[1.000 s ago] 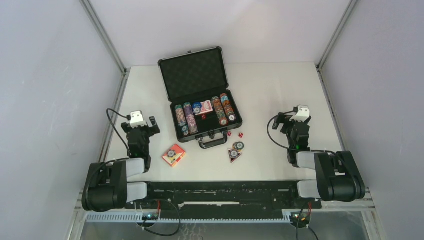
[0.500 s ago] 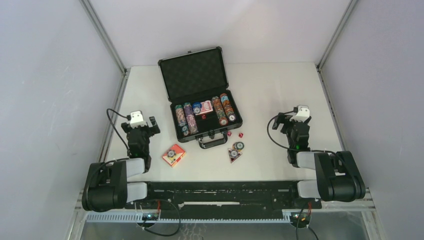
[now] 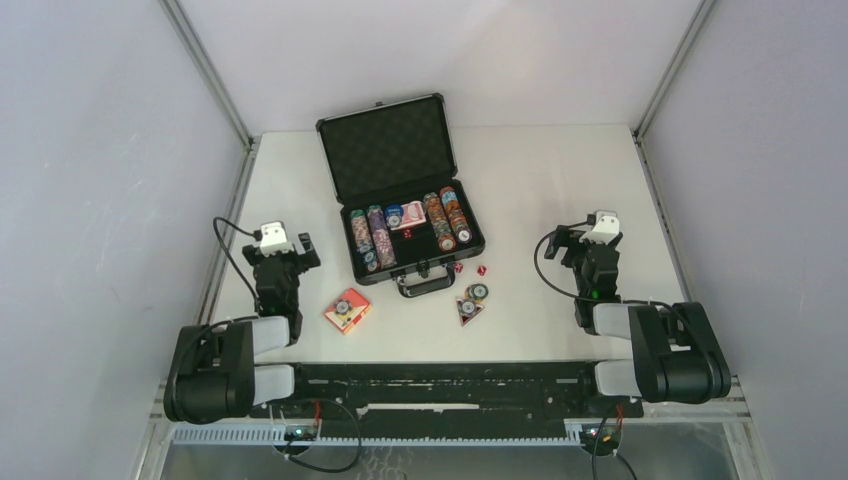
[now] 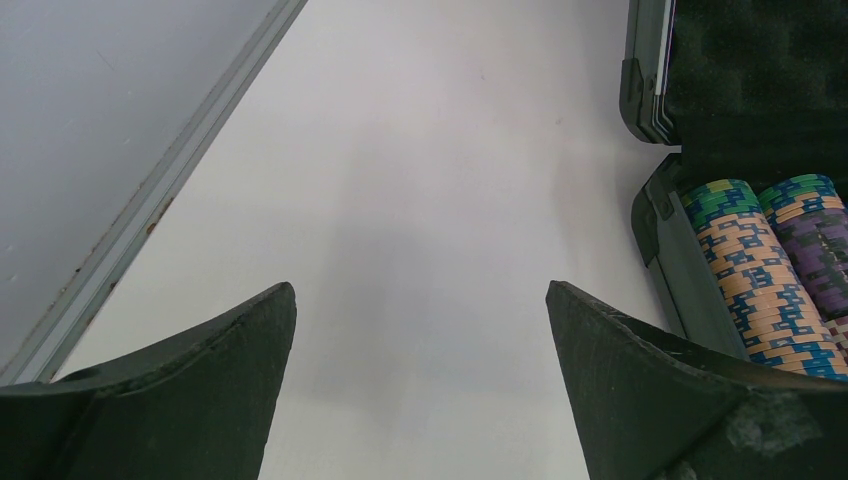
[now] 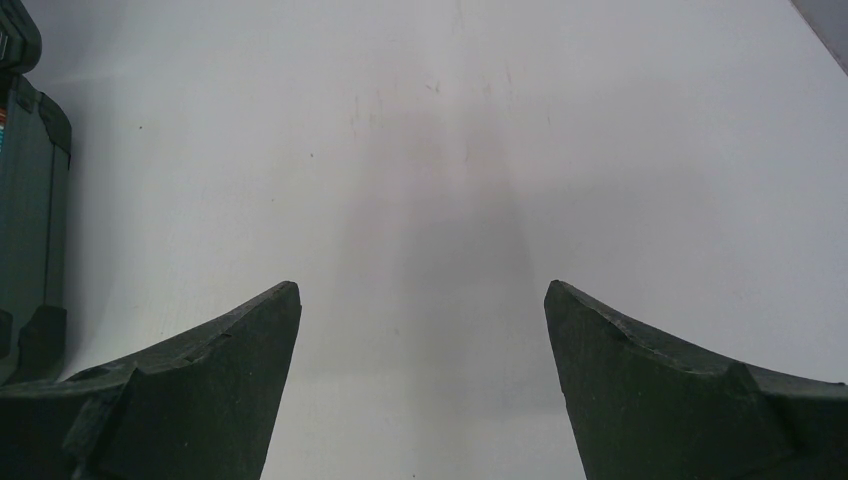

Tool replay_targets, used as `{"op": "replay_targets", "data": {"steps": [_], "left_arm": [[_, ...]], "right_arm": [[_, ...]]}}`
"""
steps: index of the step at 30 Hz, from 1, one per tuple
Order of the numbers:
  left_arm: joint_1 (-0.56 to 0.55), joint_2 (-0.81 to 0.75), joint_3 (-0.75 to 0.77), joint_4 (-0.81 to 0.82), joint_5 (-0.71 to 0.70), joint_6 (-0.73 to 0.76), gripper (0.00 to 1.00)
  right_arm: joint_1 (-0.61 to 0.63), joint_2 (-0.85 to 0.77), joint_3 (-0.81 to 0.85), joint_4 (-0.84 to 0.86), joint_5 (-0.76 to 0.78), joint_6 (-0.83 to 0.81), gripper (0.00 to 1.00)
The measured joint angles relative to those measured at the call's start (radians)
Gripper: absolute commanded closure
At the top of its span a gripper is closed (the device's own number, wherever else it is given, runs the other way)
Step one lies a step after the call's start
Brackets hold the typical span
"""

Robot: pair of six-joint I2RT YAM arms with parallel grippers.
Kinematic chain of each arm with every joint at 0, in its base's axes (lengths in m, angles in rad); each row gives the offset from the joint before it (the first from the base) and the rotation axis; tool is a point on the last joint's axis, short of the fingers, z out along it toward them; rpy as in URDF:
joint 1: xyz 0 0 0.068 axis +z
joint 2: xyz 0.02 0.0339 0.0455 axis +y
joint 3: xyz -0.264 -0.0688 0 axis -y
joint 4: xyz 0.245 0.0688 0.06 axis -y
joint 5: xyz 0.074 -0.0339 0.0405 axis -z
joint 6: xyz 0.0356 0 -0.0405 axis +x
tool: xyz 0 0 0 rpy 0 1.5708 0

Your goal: Pack up texas hold em set

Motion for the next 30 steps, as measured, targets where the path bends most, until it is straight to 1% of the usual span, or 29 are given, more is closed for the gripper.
{"op": "replay_targets", "data": {"steps": [5,7,10,13,16,17,19,20,22,24,25,26,28,29,30], "left_arm": [[-0.001,-0.008,0.0,-0.01,0.0,0.001,0.0],[-0.008,-0.059,0.014,-0.085,0.0,0.009,0.0],[-0.041,-0.203,0.062,-0.227,-0.007,0.026,0.0],[-0.14,-0.365,0.122,-0.295,-0.046,0.029,0.0],[-0.248,-0.402,0.201,-0.32,-0.089,-0.01,0.0],[-0.281,-0.401,0.238,-0.35,-0.111,-0.039,0.0],[-0.341,-0.38,0.338,-0.467,-0.155,-0.113,0.0],[-0.371,-0.366,0.401,-0.557,-0.183,-0.156,0.0],[-0.424,-0.343,0.516,-0.71,-0.242,-0.209,0.0],[-0.501,-0.331,0.61,-0.814,-0.325,-0.227,0.0],[-0.544,-0.332,0.636,-0.846,-0.361,-0.228,0.0],[-0.592,-0.335,0.657,-0.871,-0.404,-0.226,0.0],[-0.662,-0.344,0.667,-0.904,-0.458,-0.229,0.0],[-0.678,-0.348,0.663,-0.92,-0.486,-0.241,0.0],[-0.682,-0.351,0.652,-0.931,-0.522,-0.266,0.0]], "right_arm": [[-0.016,0.0,0.004,-0.004,-0.047,-0.006,0.0],[-0.025,0.0,0.007,-0.008,-0.068,-0.007,0.0],[-0.026,0.0,0.007,-0.009,-0.085,-0.009,0.0],[-0.026,0.0,0.007,-0.013,-0.09,-0.011,0.0],[-0.011,-0.006,0.013,-0.035,-0.069,-0.011,0.0],[0.0,-0.021,0.023,-0.071,-0.042,-0.01,0.0],[0.023,-0.103,0.103,-0.287,0.014,0.039,0.0],[0.024,-0.138,0.147,-0.362,0.015,0.059,0.0],[0.026,-0.23,0.245,-0.482,-0.03,0.105,0.0],[0.047,-0.323,0.299,-0.541,-0.071,0.137,0.0],[0.082,-0.38,0.325,-0.581,-0.082,0.146,0.0],[0.113,-0.404,0.335,-0.6,-0.082,0.145,0.0],[0.262,-0.452,0.354,-0.651,-0.017,0.122,0.0],[0.361,-0.466,0.356,-0.674,0.026,0.103,0.0],[0.435,-0.471,0.355,-0.696,0.061,0.089,0.0]]}}
